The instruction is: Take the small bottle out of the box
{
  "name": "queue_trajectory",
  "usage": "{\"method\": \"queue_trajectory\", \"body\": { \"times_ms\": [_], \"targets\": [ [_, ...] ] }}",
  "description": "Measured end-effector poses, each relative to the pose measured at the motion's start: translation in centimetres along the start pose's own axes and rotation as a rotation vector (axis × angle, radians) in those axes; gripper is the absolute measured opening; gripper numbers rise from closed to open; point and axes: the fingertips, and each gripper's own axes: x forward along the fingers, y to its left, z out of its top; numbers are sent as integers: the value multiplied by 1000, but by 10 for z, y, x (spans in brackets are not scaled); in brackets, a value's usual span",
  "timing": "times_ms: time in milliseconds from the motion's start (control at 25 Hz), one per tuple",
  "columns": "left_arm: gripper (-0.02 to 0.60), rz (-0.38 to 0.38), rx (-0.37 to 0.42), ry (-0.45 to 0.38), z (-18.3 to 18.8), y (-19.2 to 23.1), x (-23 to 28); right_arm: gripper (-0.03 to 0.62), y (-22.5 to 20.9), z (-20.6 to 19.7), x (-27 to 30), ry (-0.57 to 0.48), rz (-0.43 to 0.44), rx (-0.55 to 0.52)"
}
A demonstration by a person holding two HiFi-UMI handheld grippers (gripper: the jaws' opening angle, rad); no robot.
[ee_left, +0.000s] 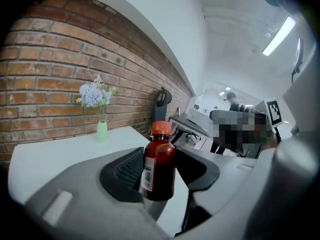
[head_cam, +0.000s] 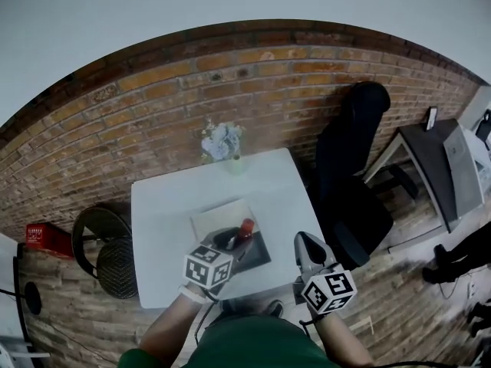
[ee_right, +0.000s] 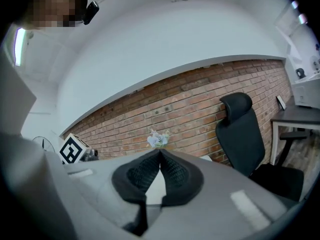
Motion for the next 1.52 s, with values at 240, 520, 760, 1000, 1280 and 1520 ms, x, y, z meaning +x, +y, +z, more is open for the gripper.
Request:
{"method": "queue_trajectory", "body": {
  "times_ms": [240,520,760,1000,1280,1520],
  "targets": [
    [207,-14,19,-97,40,-8,-17,3,8,17,7,-26,16,-34],
    [207,-14,29,-224,86,-16,-38,3,4,48,11,-86,-3,-92],
    [207,-43,71,-336,117,-32,-57,3,12,77,17,-128,12,-140],
    [207,-68,81,-441,143,-48,-75,3,26,93,19,-165,41,-170],
    [207,-48,61,-515,160,-31,-92,3,21,93,23,-155,21,-199],
    [207,55,53,-567,165,-4,-108,3,7,97,25,-167,-13,-220]
  ]
}}
